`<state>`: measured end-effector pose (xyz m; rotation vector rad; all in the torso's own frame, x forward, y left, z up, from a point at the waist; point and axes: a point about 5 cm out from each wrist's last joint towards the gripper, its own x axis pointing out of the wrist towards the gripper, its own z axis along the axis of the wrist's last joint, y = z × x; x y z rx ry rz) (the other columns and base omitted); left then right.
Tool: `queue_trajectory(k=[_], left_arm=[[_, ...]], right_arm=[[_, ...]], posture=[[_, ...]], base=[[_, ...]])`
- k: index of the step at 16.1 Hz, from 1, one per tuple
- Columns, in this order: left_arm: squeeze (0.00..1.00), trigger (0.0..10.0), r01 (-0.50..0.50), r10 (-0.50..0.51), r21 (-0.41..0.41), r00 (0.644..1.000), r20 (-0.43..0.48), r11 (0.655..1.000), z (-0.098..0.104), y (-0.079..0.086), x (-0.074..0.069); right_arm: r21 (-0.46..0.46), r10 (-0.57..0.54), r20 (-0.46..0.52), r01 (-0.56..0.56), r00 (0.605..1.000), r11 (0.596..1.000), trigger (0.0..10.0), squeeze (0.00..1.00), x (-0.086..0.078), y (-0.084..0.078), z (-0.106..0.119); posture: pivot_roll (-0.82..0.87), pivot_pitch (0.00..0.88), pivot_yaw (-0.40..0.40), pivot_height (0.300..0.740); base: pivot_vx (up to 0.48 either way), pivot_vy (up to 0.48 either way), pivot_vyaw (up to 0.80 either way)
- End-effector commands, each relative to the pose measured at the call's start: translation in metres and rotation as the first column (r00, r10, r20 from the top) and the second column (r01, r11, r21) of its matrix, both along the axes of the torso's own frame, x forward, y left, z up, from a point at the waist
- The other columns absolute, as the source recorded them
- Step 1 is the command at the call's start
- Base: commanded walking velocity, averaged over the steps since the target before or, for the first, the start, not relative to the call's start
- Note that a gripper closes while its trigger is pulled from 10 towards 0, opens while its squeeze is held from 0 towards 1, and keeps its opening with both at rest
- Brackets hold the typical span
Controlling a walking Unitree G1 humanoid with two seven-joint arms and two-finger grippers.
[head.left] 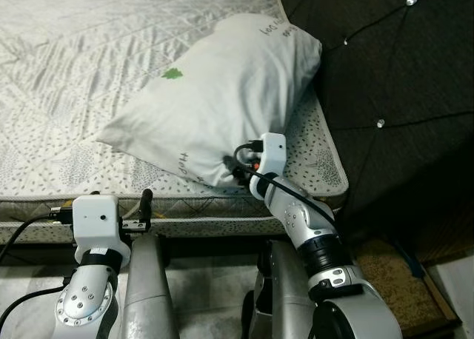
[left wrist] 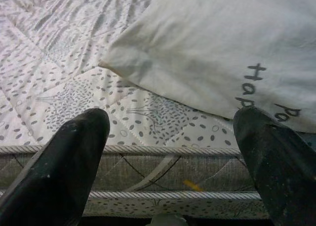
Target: Clean up the room
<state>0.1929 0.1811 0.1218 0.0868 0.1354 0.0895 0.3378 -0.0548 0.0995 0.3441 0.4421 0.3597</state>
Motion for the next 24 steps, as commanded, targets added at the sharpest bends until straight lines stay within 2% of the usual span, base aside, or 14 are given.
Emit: queue_trajectory(k=[1,5,9,10,11,16,17,18,19,20,22,23,24], left_arm=[[0.0,10.0,-0.003,0.003,-0.002,1.0,-0.003,1.0,-0.002,0.0,0.001],[0.0,10.0,0.002,-0.002,-0.005,1.0,0.009,1.0,-0.003,-0.003,0.007],[0.0,10.0,0.028,-0.028,-0.001,1.0,0.009,1.0,-0.004,-0.002,0.013],[0.0,10.0,0.034,-0.034,0.003,0.999,0.016,0.999,-0.004,-0.002,0.018],[0.0,10.0,0.034,-0.034,0.003,0.999,0.025,0.999,-0.002,-0.002,0.021],[0.0,10.0,0.028,-0.027,-0.01,0.999,0.04,1.0,-0.005,-0.005,0.028],[0.0,10.0,0.026,-0.025,-0.014,0.999,0.042,1.0,-0.005,-0.006,0.03],[0.0,10.0,0.022,-0.021,-0.02,0.999,0.045,1.0,-0.006,-0.006,0.032],[0.0,10.0,0.015,-0.014,-0.023,0.999,0.044,1.0,-0.006,-0.006,0.033],[0.0,10.0,-0.005,0.006,-0.017,0.999,0.04,1.0,-0.007,-0.004,0.036],[0.0,10.0,-0.004,0.004,-0.012,0.999,0.044,1.0,-0.007,-0.004,0.037],[0.0,10.0,-0.005,0.005,-0.013,0.999,0.046,1.0,-0.008,-0.004,0.037],[0.0,10.0,-0.005,0.005,-0.014,0.999,0.046,1.0,-0.008,-0.004,0.037]], right_arm=[[0.02,-0.085,-0.015,0.085,0.996,0.996,0.0,0.0,0.008,-0.007,0.006],[0.052,-0.152,-0.01,0.153,0.988,0.987,0.0,0.0,0.013,-0.012,0.01],[0.073,-0.172,-0.013,0.173,0.985,0.982,0.0,0.0,0.016,-0.011,0.013],[0.064,-0.162,0.029,0.16,0.986,0.985,0.0,0.0,0.02,-0.012,0.018],[0.037,-0.165,0.096,0.162,0.982,0.986,0.0,0.0,0.028,-0.018,0.028],[0.017,-0.324,0.242,0.33,0.915,0.944,0.0,0.0,0.063,-0.072,0.074],[0.003,-0.376,0.297,0.393,0.878,0.92,0.0,0.0,0.068,-0.088,0.086],[0.013,-0.462,0.354,0.49,0.813,0.872,0.0,0.0,0.073,-0.112,0.103],[0.018,-0.481,0.366,0.511,0.797,0.859,0.0,0.0,0.073,-0.117,0.107],[0.014,-0.532,0.47,0.597,0.704,0.802,0.0,0.0,0.074,-0.146,0.131],[0.004,-0.535,0.517,0.623,0.668,0.782,0.0,0.0,0.073,-0.159,0.14],[-0.013,-0.538,0.537,0.644,0.65,0.765,0.0,0.0,0.07,-0.172,0.14],[-0.026,-0.533,0.537,0.645,0.654,0.764,0.0,0.0,0.068,-0.176,0.136]], posture=[[0.13,0.096,-0.108,0.559],[0.13,0.072,-0.105,0.559],[0.11,0.06,-0.085,0.559],[0.1,0.072,-0.072,0.559],[0.1,0.048,-0.069,0.559],[0.09,0.01,-0.075,0.559],[0.09,0.005,-0.075,0.559],[0.08,0.0,-0.073,0.559],[0.08,0.0,-0.071,0.559],[0.08,0.0,-0.071,0.559],[0.08,0.0,-0.07,0.559],[0.07,0.0,-0.073,0.559],[0.07,0.0,-0.076,0.559]], base=[[0.0,0.0,0.0],[0.0,0.0,0.0],[0.0,0.0,0.0],[0.0,0.0,0.0],[0.0,0.0,0.0],[0.0,0.0,0.0],[0.0,0.0,0.0],[0.0,0.0,0.0],[0.0,0.0,0.0],[0.0,0.0,0.0],[0.0,0.0,0.0],[0.0,0.0,0.0],[0.0,0.0,0.0]])
